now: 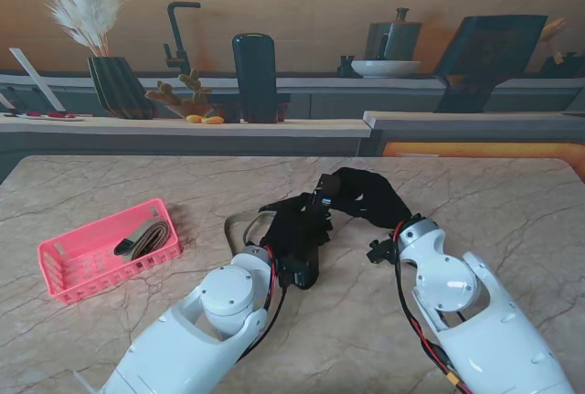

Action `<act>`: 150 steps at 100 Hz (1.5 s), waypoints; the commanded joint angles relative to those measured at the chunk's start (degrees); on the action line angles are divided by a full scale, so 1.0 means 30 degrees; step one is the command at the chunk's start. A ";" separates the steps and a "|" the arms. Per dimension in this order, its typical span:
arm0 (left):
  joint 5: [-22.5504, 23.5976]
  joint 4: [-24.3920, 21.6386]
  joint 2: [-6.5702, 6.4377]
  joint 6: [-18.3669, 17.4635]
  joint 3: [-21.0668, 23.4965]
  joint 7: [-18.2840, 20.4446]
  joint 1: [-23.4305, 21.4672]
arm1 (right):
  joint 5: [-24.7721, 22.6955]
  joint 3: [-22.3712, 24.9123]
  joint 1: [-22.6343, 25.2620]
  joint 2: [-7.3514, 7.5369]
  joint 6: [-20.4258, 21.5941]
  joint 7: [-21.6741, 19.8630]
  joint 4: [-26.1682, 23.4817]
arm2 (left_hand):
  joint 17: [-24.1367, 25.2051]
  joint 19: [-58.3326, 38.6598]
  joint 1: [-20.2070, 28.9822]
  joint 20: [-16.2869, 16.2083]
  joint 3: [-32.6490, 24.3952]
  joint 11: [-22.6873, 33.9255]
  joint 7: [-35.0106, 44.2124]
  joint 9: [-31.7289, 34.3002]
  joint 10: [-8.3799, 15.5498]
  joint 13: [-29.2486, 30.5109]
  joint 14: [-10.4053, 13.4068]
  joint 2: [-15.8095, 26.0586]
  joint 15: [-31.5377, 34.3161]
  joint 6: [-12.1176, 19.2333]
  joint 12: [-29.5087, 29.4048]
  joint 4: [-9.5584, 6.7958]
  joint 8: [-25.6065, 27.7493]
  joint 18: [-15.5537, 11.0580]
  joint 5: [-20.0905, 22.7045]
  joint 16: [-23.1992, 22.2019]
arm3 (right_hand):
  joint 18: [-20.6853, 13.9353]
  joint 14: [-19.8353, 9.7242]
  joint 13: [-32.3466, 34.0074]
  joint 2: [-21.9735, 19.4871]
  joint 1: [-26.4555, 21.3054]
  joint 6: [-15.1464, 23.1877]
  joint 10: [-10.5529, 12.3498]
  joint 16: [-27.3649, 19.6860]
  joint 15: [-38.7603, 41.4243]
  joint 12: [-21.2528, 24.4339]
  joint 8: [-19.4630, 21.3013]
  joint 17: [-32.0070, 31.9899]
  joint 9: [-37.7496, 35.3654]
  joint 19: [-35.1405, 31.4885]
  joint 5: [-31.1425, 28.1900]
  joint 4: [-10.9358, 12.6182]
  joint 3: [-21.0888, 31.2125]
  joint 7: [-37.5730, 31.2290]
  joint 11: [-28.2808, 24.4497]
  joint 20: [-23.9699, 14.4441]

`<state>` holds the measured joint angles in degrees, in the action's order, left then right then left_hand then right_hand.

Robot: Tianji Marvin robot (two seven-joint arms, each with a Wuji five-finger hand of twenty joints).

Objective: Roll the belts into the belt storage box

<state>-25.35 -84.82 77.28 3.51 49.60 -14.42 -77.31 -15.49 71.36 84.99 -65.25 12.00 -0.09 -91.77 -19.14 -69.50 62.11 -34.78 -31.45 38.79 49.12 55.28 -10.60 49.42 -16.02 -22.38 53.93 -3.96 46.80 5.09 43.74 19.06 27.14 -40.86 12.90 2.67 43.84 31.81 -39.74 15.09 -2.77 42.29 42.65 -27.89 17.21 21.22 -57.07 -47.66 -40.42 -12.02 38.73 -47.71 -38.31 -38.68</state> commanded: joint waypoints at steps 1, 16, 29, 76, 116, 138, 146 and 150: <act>-0.0550 -0.0435 0.0049 0.0162 0.0177 0.0136 -0.0132 | -0.0436 -0.0342 0.0252 -0.0182 0.0359 0.1045 0.0105 | 0.0284 0.0298 -0.0073 -0.0014 -0.0493 -0.0925 0.1781 0.0317 0.0330 -0.0425 -0.0517 0.0809 -0.0437 0.1636 -0.0318 0.0202 0.0296 0.0256 0.1335 0.0063 | -0.0370 -0.0678 0.0382 -0.0660 -0.1255 0.2465 0.0453 0.0308 0.0471 -0.0191 0.0873 0.0109 -0.0708 -0.0514 -0.2639 0.0783 0.1771 -0.3132 -0.0404 -0.0458; -0.1141 -0.0504 -0.0014 0.0161 0.0260 0.0482 -0.0280 | -0.1621 -0.0872 0.0164 -0.0609 0.0826 0.3502 0.0420 | 0.0937 0.1318 -0.2303 0.0412 -0.2652 -0.4378 -0.1171 -0.0481 0.0516 -0.1685 -0.0339 -0.0665 -0.2133 0.1212 -0.0497 -0.0174 -0.2074 0.0239 0.0598 0.0576 | -0.0453 -0.0905 0.0445 -0.0717 -0.0860 0.2757 0.0832 0.0159 0.0201 0.0045 0.1005 0.0187 -0.0840 -0.0467 -0.2450 0.0630 0.2209 -0.3195 -0.0297 -0.0469; -0.0628 -0.0399 -0.0132 -0.0126 0.0257 0.0700 -0.0278 | -0.2235 -0.1193 -0.0009 -0.0908 0.0873 0.5045 0.0648 | 0.1228 0.2391 -0.5160 0.1004 -0.2224 -0.3974 -0.4490 -0.3177 0.0947 -0.2933 0.0426 -0.0569 -0.4429 0.0480 -0.4139 -0.0997 -0.3627 -0.0008 -0.0187 0.1203 | -0.0493 -0.1024 0.0351 -0.0869 -0.0714 0.2811 0.1011 0.0103 0.0175 0.0033 0.1137 0.0135 -0.0705 -0.0469 -0.2176 0.0652 0.2343 -0.3247 -0.0415 -0.0439; -0.0607 -0.0058 -0.0856 0.0769 0.0582 0.3528 -0.0279 | -0.3727 -0.1625 -0.1021 -0.1371 0.0923 0.7708 0.1244 | 0.3869 0.9074 -0.5739 0.4364 -0.1450 -0.6862 -0.8028 -0.7341 0.0468 -0.7121 0.1209 -0.2206 -1.0549 -0.0167 -0.7932 -0.0811 -0.5880 -0.2474 -0.1932 0.4293 | -0.0501 -0.1156 -0.0125 -0.1372 -0.0652 0.2720 0.1179 -0.0080 0.0640 0.0394 0.1161 -0.0182 -0.0095 -0.0868 -0.1453 0.0814 0.2216 -0.3479 -0.1112 -0.0188; -0.3852 -0.0426 -0.0664 -0.0539 0.0547 0.3967 -0.0934 | -0.4218 -0.2267 -0.1533 -0.1477 0.0923 0.8357 0.2690 | 0.4743 1.0429 -0.9361 0.4987 0.1745 -0.7904 -0.9379 -0.7798 -0.0039 -0.8157 0.1162 -0.1711 -1.2015 -0.0787 -0.9027 -0.0274 -0.6723 -0.1716 -0.1449 0.5824 | -0.0584 -0.1226 -0.0280 -0.1511 -0.0654 0.2846 0.1292 -0.0285 0.0903 0.0763 0.0977 -0.0304 0.0085 -0.1219 -0.1219 0.0868 0.2036 -0.3666 -0.1459 0.0107; -0.4634 -0.0821 -0.0642 -0.1693 0.0659 0.3820 -0.1311 | -0.4441 -0.2449 -0.1532 -0.1428 0.1141 0.8342 0.3199 | 0.4651 1.0525 -1.1648 0.5036 0.2614 -0.8109 -1.0030 -0.7461 0.0109 -0.7697 0.1462 -0.1590 -1.2337 -0.1070 -0.9031 -0.0012 -0.6944 -0.1362 -0.1544 0.5913 | -0.0568 -0.1239 -0.0314 -0.1484 -0.0651 0.2871 0.1280 -0.0375 0.0911 0.0863 0.0904 -0.0311 0.0076 -0.1291 -0.1223 0.0876 0.2011 -0.3734 -0.1529 0.0230; -0.4862 -0.0926 -0.0563 -0.1694 0.0741 0.3435 -0.1348 | -0.4440 -0.2482 -0.1453 -0.1375 0.1291 0.8150 0.3272 | 0.4617 1.0534 -1.2073 0.5039 0.2595 -0.8174 -1.0258 -0.7451 0.0112 -0.7629 0.1538 -0.1545 -1.2452 -0.1206 -0.9046 0.0064 -0.7020 -0.1211 -0.1730 0.5945 | -0.0559 -0.1243 -0.0315 -0.1404 -0.0655 0.2891 0.1280 -0.0401 0.0918 0.0900 0.0873 -0.0332 0.0020 -0.1304 -0.1297 0.0871 0.2028 -0.3763 -0.1547 0.0275; -0.5095 -0.0939 -0.0535 -0.1694 0.0807 0.3388 -0.1347 | -0.4504 -0.2501 -0.1417 -0.1319 0.1405 0.7980 0.3323 | 0.4618 1.0553 -1.2302 0.5047 0.2611 -0.8218 -1.0350 -0.7513 0.0138 -0.7635 0.1564 -0.1530 -1.2505 -0.1252 -0.9066 0.0111 -0.7055 -0.1180 -0.1808 0.5961 | -0.0544 -0.1227 -0.0349 -0.1375 -0.0643 0.2896 0.1271 -0.0433 0.0882 0.0923 0.0851 -0.0355 -0.0007 -0.1302 -0.1340 0.0861 0.2043 -0.3775 -0.1548 0.0305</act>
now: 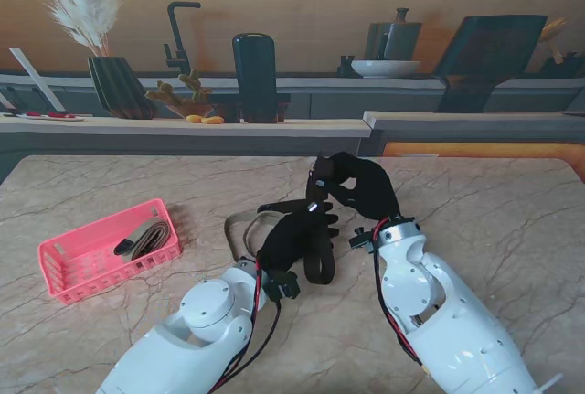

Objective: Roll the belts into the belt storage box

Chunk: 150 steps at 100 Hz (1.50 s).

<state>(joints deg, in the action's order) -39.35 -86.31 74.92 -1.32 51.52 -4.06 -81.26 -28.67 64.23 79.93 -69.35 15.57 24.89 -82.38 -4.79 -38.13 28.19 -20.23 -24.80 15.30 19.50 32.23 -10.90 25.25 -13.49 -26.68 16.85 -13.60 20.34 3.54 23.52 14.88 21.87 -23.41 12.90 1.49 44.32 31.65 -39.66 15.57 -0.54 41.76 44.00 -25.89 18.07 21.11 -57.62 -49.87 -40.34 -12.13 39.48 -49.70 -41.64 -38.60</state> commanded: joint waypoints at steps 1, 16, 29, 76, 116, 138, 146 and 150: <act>-0.0493 -0.0448 0.0260 -0.0085 0.0185 -0.0079 -0.0031 | -0.0139 -0.0130 0.0276 0.0061 0.0240 -0.0388 0.0208 | -0.0156 0.0106 -0.1056 0.0202 0.0398 -0.0400 -0.0511 0.0152 0.0239 0.0407 0.0731 -0.0092 -0.0165 0.1945 -0.0249 0.0641 -0.0328 0.0218 -0.0097 0.0153 | -0.0541 -0.0828 -0.0529 -0.1309 -0.0669 0.2740 0.0529 -0.0271 0.0411 0.0262 0.0560 -0.0322 0.0171 -0.0564 -0.1379 0.0895 0.1797 -0.3114 -0.0438 0.0287; -0.1388 -0.0624 0.0428 -0.0090 0.0435 -0.0656 -0.0062 | -0.0573 -0.0200 0.0331 0.0286 0.0689 -0.0968 0.0495 | -0.0261 0.0065 -0.1583 0.0182 0.0314 -0.0394 -0.0748 0.0306 0.0155 0.0660 0.0682 0.0051 -0.0185 0.1879 -0.0331 0.0782 -0.0439 0.0413 -0.0288 0.0166 | -0.0463 -0.0850 -0.0525 -0.1158 -0.0554 0.2962 0.0609 -0.0411 0.0222 0.0336 0.0498 -0.0291 0.0037 -0.0527 -0.1543 0.0858 0.1871 -0.3097 -0.0391 0.0388; -0.2236 -0.0782 0.0552 -0.0186 0.0596 -0.1034 -0.0103 | -0.0779 -0.0326 0.0271 0.0436 0.1035 -0.1426 0.0791 | -0.0335 -0.0005 -0.1888 0.0148 0.0307 -0.0341 -0.0786 0.0487 0.0134 0.0877 0.0633 0.0170 -0.0141 0.1972 -0.0404 0.0895 -0.0456 0.0496 -0.0362 0.0166 | -0.0406 -0.0844 -0.0484 -0.1034 -0.0491 0.3091 0.0583 -0.0573 -0.0056 0.0368 0.0473 -0.0294 -0.0085 -0.0406 -0.1686 0.0769 0.2008 -0.3075 -0.0269 0.0494; -0.3478 -0.0947 0.0613 0.0231 0.0926 -0.1030 -0.0107 | -0.4059 -0.1061 -0.0456 0.1108 0.3125 -0.1439 0.1941 | -0.2873 -0.2828 0.2589 -0.1093 -0.1127 0.0959 0.0340 0.1804 0.0430 0.3246 0.0413 -0.0613 0.2010 0.2751 0.0153 -0.0010 0.0402 -0.0367 -0.1522 -0.0756 | -0.0289 -0.0850 -0.0349 -0.0887 -0.0419 0.3192 0.0576 -0.0754 -0.0546 0.0308 0.0416 -0.0174 -0.0232 -0.0034 -0.1810 0.0624 0.2170 -0.3014 0.0099 0.0564; -0.3671 -0.0897 0.0295 0.0780 0.1392 0.0491 -0.0101 | -0.7102 -0.0810 -0.0278 0.1894 0.3940 -0.1663 0.1409 | -0.7595 -0.6767 1.0235 -0.2379 -0.4273 0.2461 0.2300 0.1570 0.1264 0.6000 0.1130 0.0717 0.4579 0.3000 0.1260 -0.0924 0.0542 -0.1464 -0.3016 -0.4496 | -0.0482 -0.0970 -0.0535 0.0401 -0.0639 0.2061 0.0413 -0.1011 -0.1372 -0.0075 -0.0017 -0.0041 0.1023 0.0162 -0.0179 0.0756 0.3024 -0.2206 0.1674 0.0544; -0.1376 -0.1062 0.0266 0.1427 0.1209 -0.0618 -0.0021 | -0.7274 0.0328 0.0527 0.2124 0.3984 -0.2864 0.0065 | -0.8760 -0.7489 1.3163 -0.2966 -0.5961 0.3676 0.4582 0.2732 0.1243 0.7441 0.1110 0.0792 0.4624 0.2327 0.3503 -0.0112 0.1035 -0.1530 -0.1864 -0.7450 | -0.0790 -0.0750 -0.1405 0.0626 0.2021 -0.0310 -0.0505 -0.1259 -0.2588 0.0553 0.2682 -0.0207 0.4833 0.0784 0.2934 0.2333 0.4051 0.3392 0.2615 0.0117; 0.0206 -0.0818 0.0279 0.1553 0.0974 -0.1089 0.0159 | -0.7342 0.0961 0.0946 0.2154 0.4078 -0.3056 -0.0636 | -0.8670 -0.7677 1.3195 -0.3301 -0.6236 0.3764 0.6006 0.3005 0.1224 0.7480 0.1074 0.0629 0.4750 0.2311 0.4413 0.0049 0.1866 -0.1420 -0.1441 -0.8018 | -0.0943 -0.0707 -0.1673 0.0892 0.3030 -0.0669 -0.0628 -0.1348 -0.2837 0.0712 0.2749 -0.0340 0.6050 0.0911 0.4447 0.2401 0.3699 0.4124 0.3117 0.0126; 0.0860 -0.0662 0.0283 0.1582 0.0866 -0.1239 0.0243 | -0.7335 0.1235 0.1124 0.2134 0.4135 -0.3001 -0.0915 | -0.8647 -0.7718 1.3212 -0.3451 -0.6297 0.3780 0.6589 0.3086 0.1239 0.7451 0.0989 0.0615 0.4801 0.2437 0.4683 0.0097 0.2276 -0.1391 -0.1367 -0.8220 | -0.0953 -0.0684 -0.1685 0.0935 0.3554 -0.0867 -0.0683 -0.1373 -0.2905 0.0763 0.2770 -0.0349 0.6487 0.0952 0.4835 0.2388 0.3517 0.4299 0.3282 0.0121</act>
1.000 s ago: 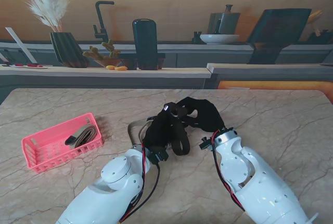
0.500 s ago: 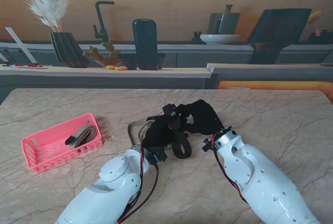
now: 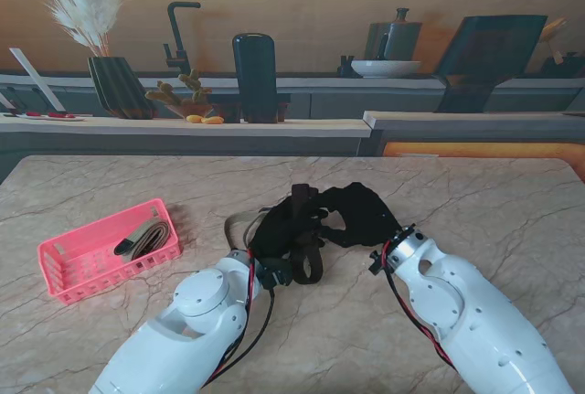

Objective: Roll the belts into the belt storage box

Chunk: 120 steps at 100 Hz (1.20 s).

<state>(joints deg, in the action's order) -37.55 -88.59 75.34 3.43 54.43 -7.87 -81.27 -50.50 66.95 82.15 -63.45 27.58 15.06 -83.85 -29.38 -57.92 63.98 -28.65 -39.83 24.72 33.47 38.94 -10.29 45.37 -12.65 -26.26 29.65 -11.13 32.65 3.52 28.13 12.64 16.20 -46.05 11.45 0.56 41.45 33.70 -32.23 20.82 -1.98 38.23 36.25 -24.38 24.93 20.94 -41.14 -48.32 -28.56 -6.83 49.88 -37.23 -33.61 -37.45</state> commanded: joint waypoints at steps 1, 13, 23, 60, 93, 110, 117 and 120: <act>0.0428 0.0133 0.0145 0.0008 -0.0133 -0.0014 0.0263 | -0.0048 0.0391 0.0424 0.0162 0.0144 0.0300 -0.0489 | -0.0424 -0.1136 0.1289 -0.0713 -0.1314 0.0659 0.2146 0.0866 0.1052 0.0736 0.0668 0.0463 0.0585 0.1637 0.0682 0.0120 0.0906 -0.0607 0.0526 -0.0773 | -0.0468 -0.0372 -0.0725 0.0264 0.1171 -0.2656 -0.0218 -0.0201 -0.0333 0.0269 0.0496 -0.0286 0.1072 0.0442 0.0966 0.0623 0.0023 0.0171 0.0632 -0.0266; 0.2449 0.0764 0.0166 -0.0069 -0.0544 -0.0382 0.0575 | 0.0299 0.1121 0.0951 0.0041 0.0146 0.0443 -0.1289 | -0.0243 -0.1496 0.1429 -0.1403 -0.1433 0.0837 0.3061 0.0993 0.1196 0.0661 0.0588 0.0442 0.1069 0.2020 0.1441 0.0215 0.1769 -0.0519 0.0577 -0.1564 | -0.0423 -0.0294 -0.0785 -0.0150 0.2365 -0.3473 -0.0414 -0.0198 -0.0448 0.0345 0.0738 -0.0322 0.2029 0.0563 0.1712 0.0589 -0.0494 0.0432 0.0886 -0.0333; 0.3422 0.1139 0.0194 -0.0315 -0.0798 -0.0624 0.0737 | 0.0821 0.1567 0.1360 -0.0032 -0.0175 0.0228 -0.1844 | -0.0026 -0.1663 0.1584 -0.1864 -0.1466 0.0995 0.3420 0.0930 0.1265 0.0529 0.0541 0.0512 0.1385 0.2178 0.1975 0.0288 0.2217 -0.0398 0.0530 -0.2157 | -0.0430 -0.0182 -0.0761 -0.0621 0.2774 -0.4311 -0.0670 -0.0100 -0.0459 0.0346 0.1219 -0.0200 0.2612 0.0649 0.2511 0.0599 -0.1248 0.0754 0.0888 -0.0489; 0.5962 0.1475 -0.0397 -0.0993 -0.1142 0.0612 0.0922 | 0.3917 0.2219 0.1828 0.0145 -0.1849 -0.3570 -0.2629 | 0.1362 -0.3511 0.2374 -0.4393 -0.2187 0.1885 0.3817 0.0710 0.1497 -0.0055 0.0047 0.0424 0.2978 0.2863 0.3426 0.0796 0.2932 0.0418 0.0611 -0.5238 | -0.0693 0.0293 0.1120 -0.0563 -0.2047 -0.0510 -0.1298 -0.1042 -0.1369 0.1259 0.2010 0.1563 0.5612 0.0135 0.6788 0.0756 -0.1036 0.1548 0.1664 -0.0001; 0.8105 0.1689 -0.1514 -0.1532 -0.1497 0.3719 0.1450 | 0.1048 0.2115 0.1155 0.0710 -0.0013 -0.4160 -0.2113 | 0.1667 -0.6633 0.2765 -0.7297 -0.3370 0.2877 0.3510 0.1643 0.1922 0.0135 -0.0271 0.0233 0.5147 0.3229 0.6311 0.1150 0.3316 0.0218 0.1482 -0.8575 | -0.0981 -0.0497 0.0943 0.0155 -0.3257 0.1457 -0.0611 -0.0700 -0.1330 0.1480 0.1579 0.1635 0.6562 0.0609 0.7817 0.1204 0.0884 0.2183 0.2226 -0.0039; 0.8327 0.1847 -0.1590 -0.1749 -0.1594 0.3936 0.1556 | 0.0603 0.1936 0.0925 0.0979 0.0488 -0.5277 -0.2145 | 0.1594 -0.6948 0.2705 -0.7549 -0.3760 0.3142 0.3797 0.1963 0.2070 0.0352 -0.0327 0.0000 0.5475 0.3415 0.7032 0.1120 0.3806 0.0228 0.1582 -0.8841 | -0.1041 -0.0623 0.0503 0.0414 -0.3309 0.1487 -0.0775 -0.0356 -0.0917 0.1561 0.2490 0.1527 0.6640 0.0828 0.6577 0.1481 0.1078 0.0201 0.2490 -0.0130; 0.8203 0.1891 -0.1586 -0.1777 -0.1595 0.4006 0.1558 | 0.0367 0.1731 0.0764 0.1007 0.0497 -0.5250 -0.1975 | 0.1613 -0.6968 0.2691 -0.7552 -0.3837 0.3149 0.3838 0.2002 0.2057 0.0347 -0.0360 -0.0051 0.5497 0.3436 0.7113 0.1135 0.3896 0.0248 0.1633 -0.8863 | -0.1106 -0.0684 0.0568 0.0158 -0.3183 0.1544 -0.0734 -0.0325 -0.0861 0.1535 0.2727 0.1593 0.6354 0.0836 0.6109 0.1319 0.0735 -0.0665 0.2540 -0.0195; 0.8137 0.1904 -0.1588 -0.1789 -0.1597 0.4057 0.1557 | 0.0186 0.1598 0.0657 0.0985 0.0478 -0.5017 -0.1814 | 0.1613 -0.6986 0.2670 -0.7558 -0.3871 0.3124 0.3847 0.2007 0.2055 0.0351 -0.0381 -0.0042 0.5499 0.3475 0.7138 0.1146 0.3940 0.0270 0.1651 -0.8864 | -0.1121 -0.0753 0.0784 -0.0040 -0.3188 0.1449 -0.0615 -0.0277 -0.0731 0.1472 0.2879 0.1751 0.5924 0.0772 0.5604 0.1184 0.0552 -0.1271 0.2444 -0.0238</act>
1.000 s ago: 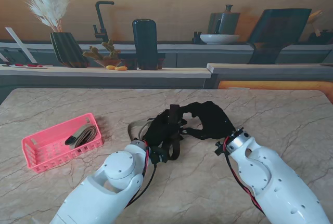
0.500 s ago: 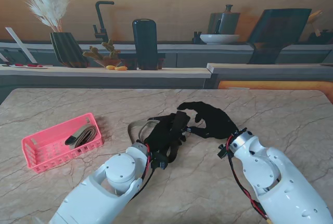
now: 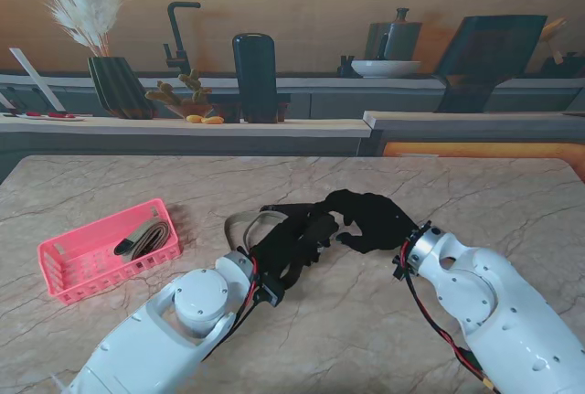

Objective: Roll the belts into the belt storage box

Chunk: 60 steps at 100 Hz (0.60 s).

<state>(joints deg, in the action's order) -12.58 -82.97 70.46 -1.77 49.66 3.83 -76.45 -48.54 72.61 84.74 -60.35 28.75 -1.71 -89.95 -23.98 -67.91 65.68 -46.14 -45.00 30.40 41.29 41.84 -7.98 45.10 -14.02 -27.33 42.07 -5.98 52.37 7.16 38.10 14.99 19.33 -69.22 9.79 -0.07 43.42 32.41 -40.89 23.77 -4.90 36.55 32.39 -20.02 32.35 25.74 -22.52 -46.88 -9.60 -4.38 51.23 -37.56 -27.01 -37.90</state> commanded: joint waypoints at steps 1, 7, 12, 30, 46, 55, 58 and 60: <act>-0.0210 0.0031 0.0035 -0.0059 -0.0008 0.0180 -0.0049 | -0.0526 -0.0337 -0.0246 -0.0061 0.0076 0.0682 0.0280 | -0.0177 -0.3654 0.2099 -0.1727 -0.2149 0.1216 0.1233 0.1029 0.1291 0.0424 0.0076 0.0315 0.1350 0.1754 0.0570 -0.0067 0.0624 -0.0513 0.0594 -0.1137 | -0.0571 -0.0561 0.0198 0.0335 -0.0296 0.0407 0.0365 0.0294 0.0593 -0.0003 0.0440 0.0195 -0.0410 0.0275 -0.0896 0.0344 0.0074 -0.1313 0.0204 -0.0098; -0.0326 0.0049 0.0014 -0.0088 -0.0019 0.0320 -0.0047 | -0.0703 -0.0621 -0.0483 -0.0135 0.0030 0.1414 0.0662 | -0.0200 -0.3662 0.2067 -0.1723 -0.2171 0.1163 0.1219 0.1073 0.1255 0.0459 0.0091 0.0318 0.1327 0.1799 0.0592 -0.0062 0.0684 -0.0508 0.0634 -0.1101 | -0.0594 -0.0668 0.0738 -0.0057 -0.0166 0.0044 0.0595 0.0377 0.0861 -0.0121 0.0630 0.0527 -0.1335 0.0115 -0.2158 0.0197 -0.0090 -0.2083 -0.0105 -0.0146; -0.0449 0.0066 -0.0014 -0.0118 -0.0026 0.0499 -0.0038 | -0.0749 -0.0913 -0.0704 -0.0247 -0.0033 0.2245 0.1055 | -0.0209 -0.3666 0.2006 -0.1718 -0.2179 0.1080 0.1199 0.1067 0.1243 0.0465 0.0063 0.0342 0.1266 0.1803 0.0580 -0.0081 0.0726 -0.0522 0.0637 -0.1032 | -0.0629 -0.0804 0.1348 -0.0138 -0.0269 -0.0493 0.0761 0.0496 0.1241 -0.0274 0.0845 0.0879 -0.2676 -0.0132 -0.3907 0.0031 -0.0119 -0.2875 -0.0538 -0.0189; -0.1481 0.0117 -0.0052 -0.0110 0.0045 0.1232 -0.0037 | -0.1421 -0.1556 -0.1304 -0.0556 -0.0009 0.4982 0.2115 | -0.0231 -0.3536 0.1516 -0.2413 -0.1105 0.0212 0.0914 0.1403 0.1040 0.0366 -0.0074 0.1006 0.0938 0.1728 0.0879 -0.0943 0.0903 -0.0577 0.0926 -0.0499 | -0.0989 -0.1059 0.4565 0.0929 -0.1371 -0.0259 0.1243 0.1828 0.2136 -0.1198 -0.2152 0.2729 -0.9253 -0.1791 -0.9090 -0.2234 -0.0289 -0.6218 -0.1573 0.0561; -0.2222 0.0250 0.0081 -0.0018 0.0074 0.1279 -0.0055 | -0.1251 -0.1812 -0.1491 -0.0806 -0.0099 0.6222 0.2541 | -0.0255 -0.2732 0.1150 -0.2773 0.1358 -0.1894 0.0457 0.2194 0.0748 -0.0088 -0.0277 0.1355 0.1034 0.1608 0.1988 -0.1299 0.0765 -0.0389 0.1091 0.0399 | -0.1246 -0.1134 0.6513 0.0471 -0.1601 -0.0068 0.1329 0.1846 0.2893 -0.1347 -0.3192 0.3685 -1.2159 -0.2520 -1.1653 -0.2439 -0.0005 -0.7275 -0.1165 0.0788; -0.1955 0.0227 0.0204 0.0108 0.0021 0.0665 -0.0122 | -0.0323 -0.1667 -0.1229 -0.0894 -0.0642 0.5636 0.2248 | -0.0282 -0.2664 0.1542 -0.2764 0.2484 -0.2531 0.0727 0.2287 0.0690 -0.0372 -0.0264 0.1666 0.1476 0.1585 0.2577 -0.1334 0.1087 -0.0476 0.0965 0.0448 | -0.1193 -0.0885 0.5581 0.0417 -0.1474 -0.0971 0.0950 0.1495 0.1700 -0.1286 -0.3734 0.3300 -1.0689 -0.2305 -1.0084 -0.2393 -0.0377 -0.6552 -0.0642 0.1018; -0.1686 0.0249 0.0257 0.0080 -0.0026 0.0312 -0.0124 | 0.0233 -0.1591 -0.1093 -0.0945 -0.0886 0.5309 0.2111 | -0.0318 -0.2677 0.1708 -0.2776 0.2851 -0.2621 0.1158 0.2268 0.0688 -0.0393 -0.0202 0.1823 0.1606 0.1659 0.2648 -0.1346 0.1499 -0.0475 0.0758 0.0541 | -0.1148 -0.0823 0.5300 0.0531 -0.1388 -0.1401 0.0830 0.1476 0.1382 -0.1263 -0.3875 0.3185 -1.0165 -0.2238 -0.9512 -0.2316 -0.0437 -0.6138 -0.0655 0.1057; -0.1489 0.0263 0.0281 0.0061 -0.0050 0.0128 -0.0124 | 0.0572 -0.1540 -0.1013 -0.0979 -0.1025 0.5103 0.2035 | -0.0322 -0.2676 0.1803 -0.2781 0.3115 -0.2657 0.1340 0.2198 0.0697 -0.0476 -0.0142 0.1949 0.1675 0.1700 0.2718 -0.1348 0.1712 -0.0475 0.0626 0.0571 | -0.1077 -0.0794 0.5050 0.0613 -0.1177 -0.1843 0.0742 0.1469 0.1069 -0.1158 -0.3930 0.3041 -0.9662 -0.2148 -0.9001 -0.2220 -0.0424 -0.5448 -0.0764 0.1086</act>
<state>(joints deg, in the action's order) -19.04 -81.92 70.36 -1.73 50.15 6.29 -76.21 -49.75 67.32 80.58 -62.56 27.73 15.55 -82.18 -24.06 -69.28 65.76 -50.52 -37.38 23.21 39.93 45.31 -7.62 44.50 -14.16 -25.70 44.46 -7.99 59.27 5.72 39.47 14.97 19.45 -68.17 7.57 -2.21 60.85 40.52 -43.09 25.14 -1.86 41.39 38.19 -23.52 19.01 36.17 -55.23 -52.53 -35.48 -11.96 49.39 -46.04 -29.55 -35.81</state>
